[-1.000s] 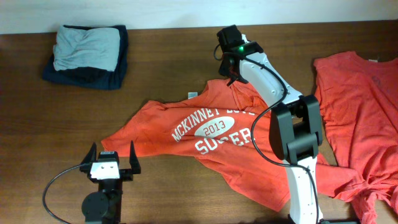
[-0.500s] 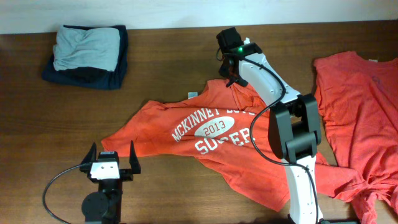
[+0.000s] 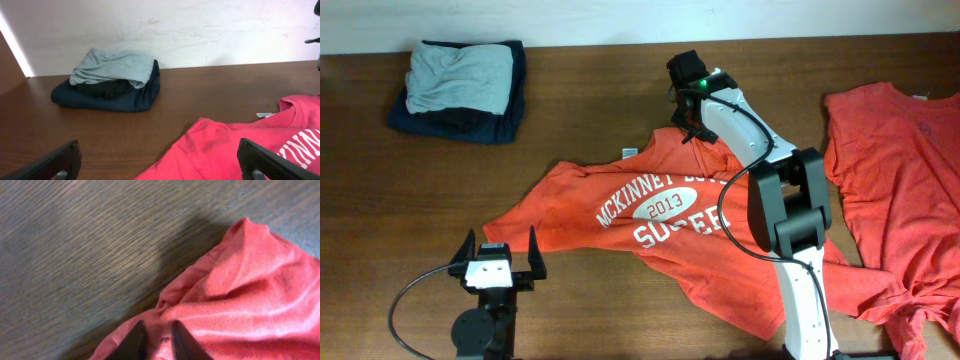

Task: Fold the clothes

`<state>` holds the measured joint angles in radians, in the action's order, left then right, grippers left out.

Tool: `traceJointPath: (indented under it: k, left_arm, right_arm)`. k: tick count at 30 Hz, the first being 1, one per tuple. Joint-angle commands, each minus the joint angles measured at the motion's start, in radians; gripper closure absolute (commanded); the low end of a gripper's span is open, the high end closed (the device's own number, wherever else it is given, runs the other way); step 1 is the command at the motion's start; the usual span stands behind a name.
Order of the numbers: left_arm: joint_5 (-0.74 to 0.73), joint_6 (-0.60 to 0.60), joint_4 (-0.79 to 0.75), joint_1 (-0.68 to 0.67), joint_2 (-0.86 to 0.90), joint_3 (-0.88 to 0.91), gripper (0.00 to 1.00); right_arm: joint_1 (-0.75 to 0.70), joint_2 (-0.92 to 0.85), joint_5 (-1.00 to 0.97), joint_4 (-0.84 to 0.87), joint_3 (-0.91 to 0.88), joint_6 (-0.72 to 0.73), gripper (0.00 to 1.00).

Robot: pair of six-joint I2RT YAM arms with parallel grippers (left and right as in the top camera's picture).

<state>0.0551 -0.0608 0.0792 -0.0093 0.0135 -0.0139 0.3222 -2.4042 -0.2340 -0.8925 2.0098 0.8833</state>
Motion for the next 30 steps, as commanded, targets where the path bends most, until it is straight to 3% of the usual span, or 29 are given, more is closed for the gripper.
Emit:
traceJointPath:
  k: [1, 9, 14, 23, 30]
  left_arm:
    - [-0.008, -0.013, 0.001, -0.003, -0.006, 0.005, 0.01]
    - [-0.008, -0.013, 0.001, -0.003, -0.006, 0.005, 0.01]
    - [-0.008, -0.012, 0.001, -0.003, -0.006, 0.005, 0.01]
    - [-0.008, -0.012, 0.001, -0.003, -0.006, 0.005, 0.01]
    - [-0.008, -0.012, 0.001, -0.003, -0.006, 0.005, 0.01]
  right_arm:
    - [-0.003, -0.003, -0.013, -0.005, -0.008, 0.011, 0.96]
    - [-0.017, -0.002, -0.004, -0.066, 0.138, -0.285, 0.96]
    - [-0.016, -0.002, 0.106, -0.099, 0.274, -0.505, 0.96]
    - [-0.014, -0.005, 0.312, 0.014, 0.306, -0.61, 0.96]
    - [0.006, -0.005, 0.342, 0.112, 0.306, -0.614, 0.96]
